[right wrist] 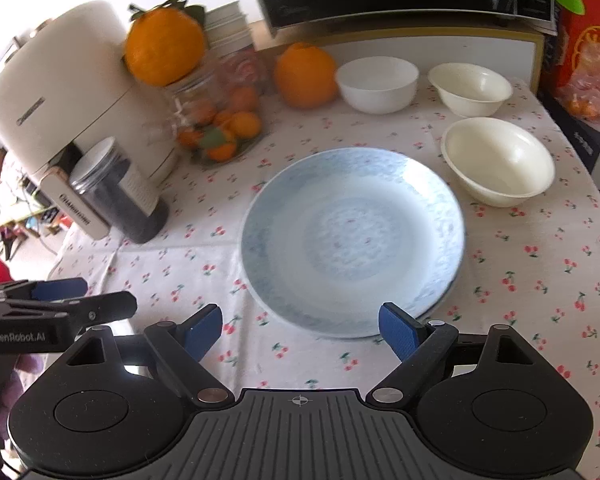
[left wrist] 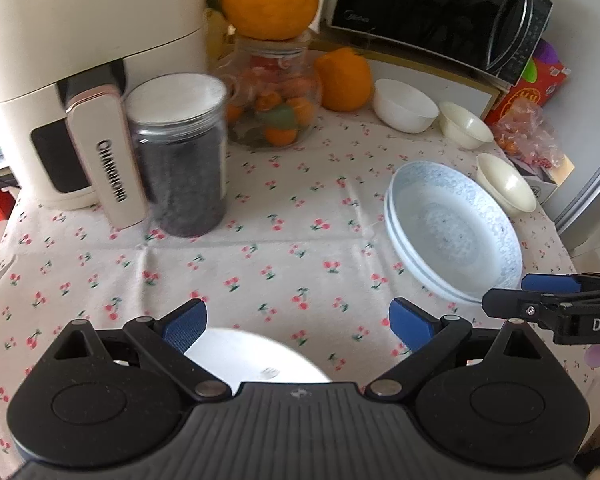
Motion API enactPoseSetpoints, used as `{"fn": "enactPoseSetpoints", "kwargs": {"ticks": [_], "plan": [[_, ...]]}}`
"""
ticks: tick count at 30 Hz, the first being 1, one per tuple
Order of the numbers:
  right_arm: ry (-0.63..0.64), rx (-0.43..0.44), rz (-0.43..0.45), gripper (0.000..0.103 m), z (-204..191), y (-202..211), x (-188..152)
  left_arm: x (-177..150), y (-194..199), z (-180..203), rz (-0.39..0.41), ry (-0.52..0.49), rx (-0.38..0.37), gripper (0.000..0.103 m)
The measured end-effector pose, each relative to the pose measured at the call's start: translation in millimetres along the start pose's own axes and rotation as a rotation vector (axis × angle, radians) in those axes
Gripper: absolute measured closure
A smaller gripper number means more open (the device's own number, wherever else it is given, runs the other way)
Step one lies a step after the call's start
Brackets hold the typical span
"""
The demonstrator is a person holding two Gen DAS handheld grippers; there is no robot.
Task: Organize plates and bowls
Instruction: 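Move both grippers to the rim of the plain white plate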
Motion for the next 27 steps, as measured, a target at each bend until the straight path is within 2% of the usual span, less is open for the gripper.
{"fn": "enactPoseSetpoints", "kwargs": {"ticks": [9,17,23,27], "plan": [[0.026,0.055,-0.020,0.016,-26,-7,-3,3,6,-38,-0.054,0.086,0.034,0.006],[0.018,0.141,-0.065,0.016,-48,-13,-11,3,9,-69,-0.119,0.176,0.055,0.009],[0.008,0.213,-0.112,0.016,-68,-22,-18,5,10,-91,-0.154,0.256,0.048,0.015],[0.008,0.262,-0.132,0.016,-82,-25,-23,5,10,-100,-0.186,0.285,0.038,0.023]]}}
Point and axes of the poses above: each gripper's, at about its wrist camera, not at the fingertips, and y roughly against the way its jaws point, z to its right, x to its top, the point moved 5 cm from there along -y, roughly the way its jaws point, and after that the axes turned 15 degrees about y, right-handed, at the moved point
